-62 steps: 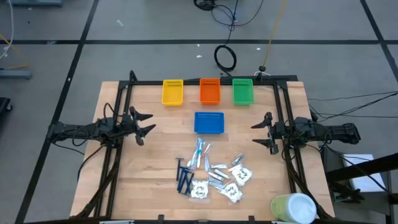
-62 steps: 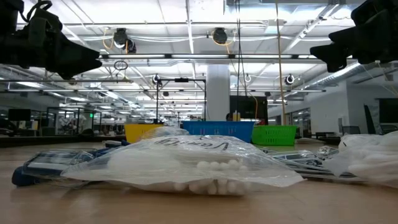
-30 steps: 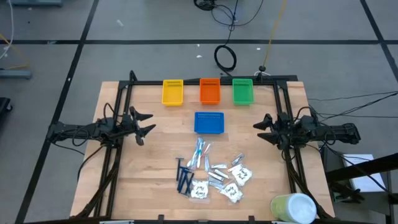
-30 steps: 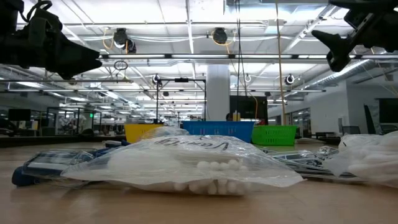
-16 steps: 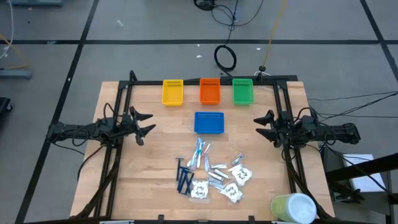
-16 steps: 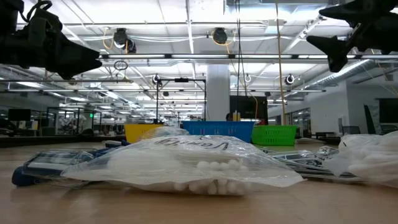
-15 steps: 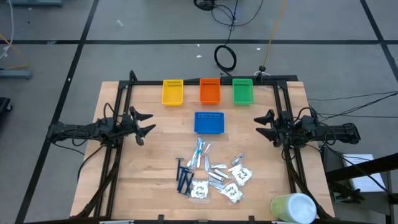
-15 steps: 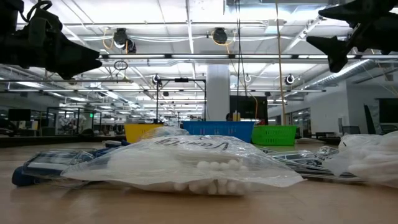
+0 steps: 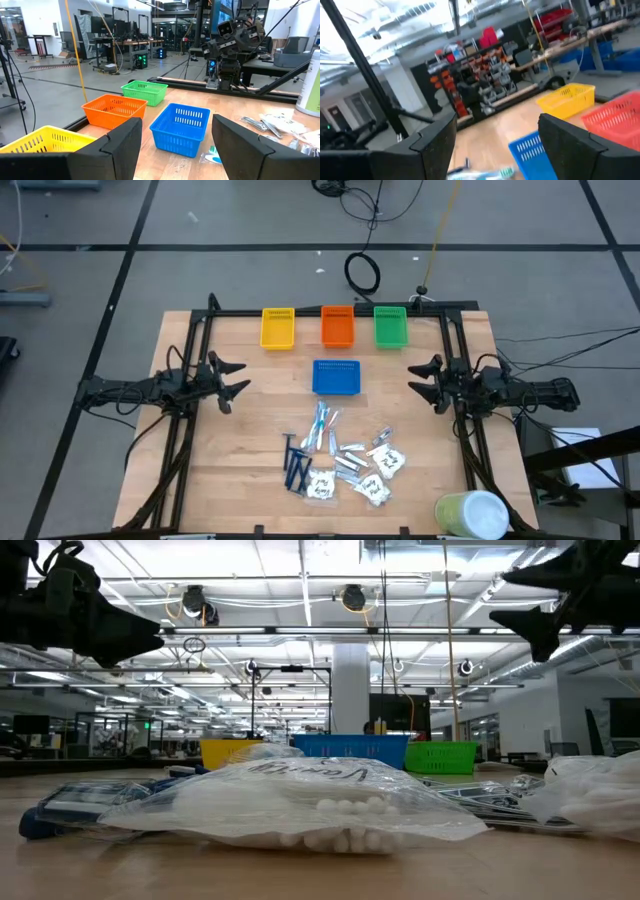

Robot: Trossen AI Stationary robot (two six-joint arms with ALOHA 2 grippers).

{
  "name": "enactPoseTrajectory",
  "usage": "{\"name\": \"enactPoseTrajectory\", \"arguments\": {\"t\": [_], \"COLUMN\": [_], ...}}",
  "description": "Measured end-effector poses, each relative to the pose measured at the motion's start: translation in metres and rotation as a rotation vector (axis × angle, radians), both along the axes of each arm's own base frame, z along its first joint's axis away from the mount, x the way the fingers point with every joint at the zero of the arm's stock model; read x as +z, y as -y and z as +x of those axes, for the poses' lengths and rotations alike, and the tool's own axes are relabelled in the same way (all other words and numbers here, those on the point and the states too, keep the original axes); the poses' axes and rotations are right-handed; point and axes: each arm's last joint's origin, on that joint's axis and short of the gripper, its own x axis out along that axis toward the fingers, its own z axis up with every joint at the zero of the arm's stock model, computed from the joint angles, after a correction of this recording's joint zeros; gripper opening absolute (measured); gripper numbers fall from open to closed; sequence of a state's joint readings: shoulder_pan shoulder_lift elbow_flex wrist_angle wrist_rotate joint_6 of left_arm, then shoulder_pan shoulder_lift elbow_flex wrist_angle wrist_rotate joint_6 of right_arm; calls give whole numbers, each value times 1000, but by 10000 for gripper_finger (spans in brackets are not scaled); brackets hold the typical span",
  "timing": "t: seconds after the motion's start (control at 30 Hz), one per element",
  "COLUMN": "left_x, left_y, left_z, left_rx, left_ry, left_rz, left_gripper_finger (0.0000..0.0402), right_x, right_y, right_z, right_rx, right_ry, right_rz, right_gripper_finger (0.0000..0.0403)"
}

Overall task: Pick & Place Travel size toiletries
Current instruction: Put the silver nail cutter into the yellow basket

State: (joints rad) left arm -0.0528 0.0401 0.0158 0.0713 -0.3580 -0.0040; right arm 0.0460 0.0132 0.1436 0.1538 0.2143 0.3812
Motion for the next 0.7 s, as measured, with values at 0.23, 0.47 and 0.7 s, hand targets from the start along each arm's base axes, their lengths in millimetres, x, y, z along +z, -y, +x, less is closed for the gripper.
{"name": "enactPoseTrajectory", "arguments": {"t": [0.23,0.47,0.7], "left_x": [0,0,0], "left_y": [0,0,0], "left_z": [0,0,0], "left_rx": [0,0,0], "left_ry": [0,0,0], "left_rz": [0,0,0], "left_gripper_finger": [239,239,239], "right_x": [7,-4,-38], "right_y": [-8,-27,-54], "right_z": [10,58,109], "right_rx": [154,178,216], "right_ry": [41,-440,-1011], "right_rz": [-175,-167,-224], "right_gripper_finger": [261,257,257]}}
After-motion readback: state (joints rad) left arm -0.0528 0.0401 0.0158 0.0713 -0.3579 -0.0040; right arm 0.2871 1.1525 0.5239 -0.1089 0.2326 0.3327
